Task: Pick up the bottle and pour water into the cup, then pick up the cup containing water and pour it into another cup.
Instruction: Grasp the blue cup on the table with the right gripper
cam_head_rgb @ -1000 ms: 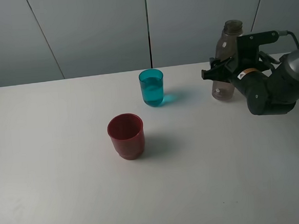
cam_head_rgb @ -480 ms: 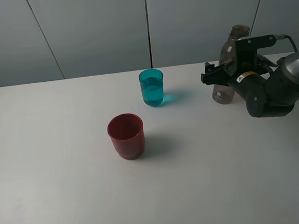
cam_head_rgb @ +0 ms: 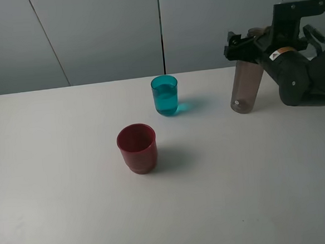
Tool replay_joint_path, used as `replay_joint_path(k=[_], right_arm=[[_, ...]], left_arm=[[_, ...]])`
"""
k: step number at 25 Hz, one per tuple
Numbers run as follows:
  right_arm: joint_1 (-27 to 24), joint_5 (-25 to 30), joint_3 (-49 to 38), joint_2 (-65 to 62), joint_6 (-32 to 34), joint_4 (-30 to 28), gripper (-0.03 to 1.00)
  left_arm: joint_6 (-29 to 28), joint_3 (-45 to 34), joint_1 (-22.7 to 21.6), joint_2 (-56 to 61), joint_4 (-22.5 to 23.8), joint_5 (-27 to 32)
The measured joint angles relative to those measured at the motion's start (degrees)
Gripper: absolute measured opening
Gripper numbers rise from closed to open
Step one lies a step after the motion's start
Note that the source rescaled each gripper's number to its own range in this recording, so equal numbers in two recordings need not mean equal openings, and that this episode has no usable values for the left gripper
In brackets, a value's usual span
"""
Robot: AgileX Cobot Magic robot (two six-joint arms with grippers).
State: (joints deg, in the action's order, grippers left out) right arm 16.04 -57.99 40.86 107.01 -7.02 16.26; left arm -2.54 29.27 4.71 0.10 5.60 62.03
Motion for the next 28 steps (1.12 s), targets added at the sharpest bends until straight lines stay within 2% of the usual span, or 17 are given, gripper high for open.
replay_joint_path(k=[3, 5, 9, 11, 14, 17, 21, 24, 28], right_arm=[[0.00, 3.94, 0.00, -5.40, -0.34, -2.44, 0.99], [0.00, 8.98, 0.14, -9.56, -0.55, -5.38, 1.00], [0.00, 19.04, 0.79, -16.58, 1.44, -16.26, 1.00], [0.00, 21.17, 0.87, -18.93, 7.02, -25.75, 1.00], [0.00, 21.08, 0.92, -20.69, 19.89, -42.23, 1.00], [0.00, 19.36, 0.92, -20.21, 28.58, -51.92, 1.00], [0.00, 17.13, 0.92, -16.39, 31.87, -54.24, 1.00], [1.67, 16.22, 0.92, -12.33, 31.79, -53.04, 1.00], [5.46, 15.45, 0.92, -6.81, 24.85, -47.98, 1.00]], left_arm=[[0.00, 0.00, 0.00, 0.00, 0.00, 0.00], [0.00, 0.00, 0.00, 0.00, 0.00, 0.00], [0.00, 0.00, 0.00, 0.00, 0.00, 0.00], [0.00, 0.00, 0.00, 0.00, 0.00, 0.00], [0.00, 0.00, 0.00, 0.00, 0.00, 0.00], [0.00, 0.00, 0.00, 0.00, 0.00, 0.00], [0.00, 0.00, 0.00, 0.00, 0.00, 0.00], [0.00, 0.00, 0.00, 0.00, 0.00, 0.00], [0.00, 0.00, 0.00, 0.00, 0.00, 0.00]])
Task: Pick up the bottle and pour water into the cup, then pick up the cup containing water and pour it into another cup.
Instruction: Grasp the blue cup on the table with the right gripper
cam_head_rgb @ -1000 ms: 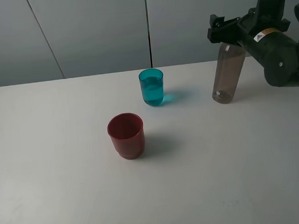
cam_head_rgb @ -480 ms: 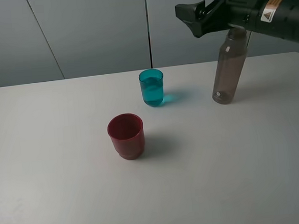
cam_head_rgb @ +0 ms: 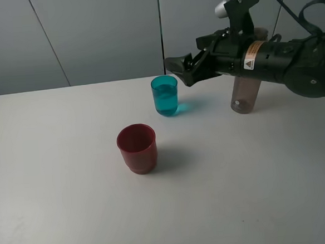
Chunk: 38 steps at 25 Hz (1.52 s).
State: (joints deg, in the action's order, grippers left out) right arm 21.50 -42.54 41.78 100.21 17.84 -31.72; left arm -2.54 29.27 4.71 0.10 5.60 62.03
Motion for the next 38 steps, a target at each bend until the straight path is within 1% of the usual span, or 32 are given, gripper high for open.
replay_joint_path(k=[3, 8, 11, 14, 17, 23, 30, 38], right_arm=[[1.45, -0.39, 0.00, 3.38, -5.44, 2.51, 1.00], [1.71, -0.63, 0.09, 7.89, -12.51, 6.71, 1.00], [1.71, -1.46, 0.09, 10.78, -16.52, 7.25, 1.00], [1.77, -4.59, 0.09, 13.47, -18.46, 7.08, 1.00], [1.77, -7.16, 0.39, 15.79, -19.55, 7.08, 1.00], [1.77, -7.40, 3.96, 20.16, -20.04, 7.08, 1.00], [1.77, -4.45, 8.40, 23.27, -20.04, 7.19, 1.00], [1.77, -3.39, 11.74, 26.27, -20.26, 9.97, 1.00]], left_arm=[[0.00, 0.00, 0.00, 0.00, 0.00, 0.00], [0.00, 0.00, 0.00, 0.00, 0.00, 0.00], [0.00, 0.00, 0.00, 0.00, 0.00, 0.00], [0.00, 0.00, 0.00, 0.00, 0.00, 0.00], [0.00, 0.00, 0.00, 0.00, 0.00, 0.00], [0.00, 0.00, 0.00, 0.00, 0.00, 0.00], [0.00, 0.00, 0.00, 0.00, 0.00, 0.00], [0.00, 0.00, 0.00, 0.00, 0.00, 0.00]])
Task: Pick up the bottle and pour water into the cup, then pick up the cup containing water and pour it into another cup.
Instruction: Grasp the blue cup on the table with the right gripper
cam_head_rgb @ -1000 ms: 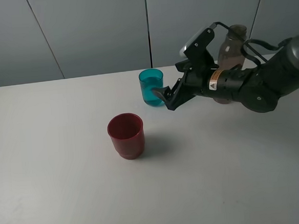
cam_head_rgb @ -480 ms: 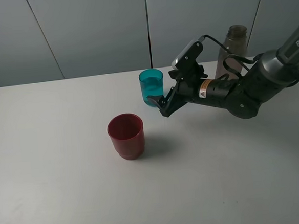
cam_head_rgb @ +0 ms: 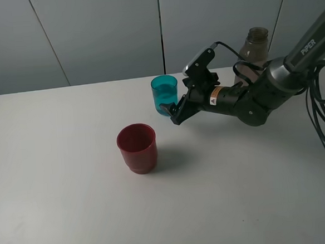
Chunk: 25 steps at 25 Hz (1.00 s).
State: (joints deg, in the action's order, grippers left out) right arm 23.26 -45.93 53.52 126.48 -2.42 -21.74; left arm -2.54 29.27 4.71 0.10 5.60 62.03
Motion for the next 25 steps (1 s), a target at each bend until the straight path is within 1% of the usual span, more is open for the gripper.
replay_joint_path(k=[13, 25], right_arm=[[0.00, 1.95, 6.37, 4.58, -0.75, 1.51, 1.00], [0.63, 1.38, 8.44, 6.46, -1.08, 0.77, 1.00]], left_arm=[[0.00, 0.00, 0.00, 0.00, 0.00, 0.00], [0.00, 0.00, 0.00, 0.00, 0.00, 0.00]])
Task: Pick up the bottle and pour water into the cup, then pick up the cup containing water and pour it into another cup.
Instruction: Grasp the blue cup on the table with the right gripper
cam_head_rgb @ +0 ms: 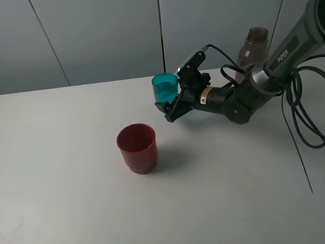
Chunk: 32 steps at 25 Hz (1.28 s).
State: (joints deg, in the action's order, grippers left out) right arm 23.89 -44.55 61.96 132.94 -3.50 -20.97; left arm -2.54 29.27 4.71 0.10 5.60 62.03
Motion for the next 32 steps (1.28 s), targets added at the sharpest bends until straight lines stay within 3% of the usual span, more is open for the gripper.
replay_joint_path(k=[30, 31, 32], right_arm=[[1.22, -1.65, 6.81, 4.98, 1.59, 1.03, 1.00], [1.22, -1.65, 6.93, 4.98, 1.68, 1.03, 0.97], [1.22, -1.65, 6.93, 4.98, 1.68, 1.03, 0.82]], left_arm=[[-0.12, 0.00, -0.05, 0.00, 0.00, 0.00], [-0.12, 0.00, -0.05, 0.00, 0.00, 0.00], [-0.12, 0.00, -0.05, 0.00, 0.00, 0.00]])
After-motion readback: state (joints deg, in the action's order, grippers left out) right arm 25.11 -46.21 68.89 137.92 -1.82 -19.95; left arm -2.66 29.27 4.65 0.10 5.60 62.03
